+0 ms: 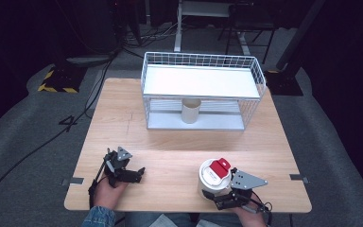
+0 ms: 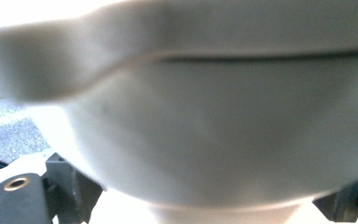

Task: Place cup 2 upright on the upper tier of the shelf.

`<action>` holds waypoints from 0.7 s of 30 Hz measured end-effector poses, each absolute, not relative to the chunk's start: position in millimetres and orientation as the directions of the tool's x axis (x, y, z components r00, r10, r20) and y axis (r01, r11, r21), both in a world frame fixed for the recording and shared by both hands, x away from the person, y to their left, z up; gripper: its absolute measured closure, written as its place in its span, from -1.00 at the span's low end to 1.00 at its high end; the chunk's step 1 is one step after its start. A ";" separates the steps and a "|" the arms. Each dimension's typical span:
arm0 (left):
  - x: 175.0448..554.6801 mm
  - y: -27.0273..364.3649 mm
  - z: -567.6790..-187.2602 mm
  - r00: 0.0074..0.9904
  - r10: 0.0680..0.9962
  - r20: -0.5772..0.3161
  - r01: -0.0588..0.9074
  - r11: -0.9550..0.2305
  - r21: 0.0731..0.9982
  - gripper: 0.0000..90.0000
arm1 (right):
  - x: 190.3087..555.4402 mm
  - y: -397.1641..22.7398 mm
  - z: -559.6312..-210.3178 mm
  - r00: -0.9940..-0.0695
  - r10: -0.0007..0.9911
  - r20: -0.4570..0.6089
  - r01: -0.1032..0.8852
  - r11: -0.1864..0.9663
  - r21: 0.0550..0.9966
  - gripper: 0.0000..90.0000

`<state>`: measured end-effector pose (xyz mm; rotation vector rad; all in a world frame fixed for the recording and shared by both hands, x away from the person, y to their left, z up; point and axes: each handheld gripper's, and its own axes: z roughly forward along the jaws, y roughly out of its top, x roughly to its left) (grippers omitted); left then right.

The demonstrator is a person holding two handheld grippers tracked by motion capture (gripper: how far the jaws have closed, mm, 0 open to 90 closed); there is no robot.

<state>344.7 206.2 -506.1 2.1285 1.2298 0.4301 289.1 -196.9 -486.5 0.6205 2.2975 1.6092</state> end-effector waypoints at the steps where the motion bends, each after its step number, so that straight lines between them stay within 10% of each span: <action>1: 344.7 206.2 -506.1 0.510 0.860 -0.033 0.652 -0.362 0.666 -0.99 | 288.9 -196.4 -486.6 -0.874 0.484 0.028 0.190 0.290 0.938 -0.71; 21: 344.6 206.1 -506.1 0.508 0.861 -0.032 0.653 -0.360 0.666 -0.99 | 289.6 -198.7 -467.4 -0.880 0.474 0.040 0.175 0.244 0.954 -0.71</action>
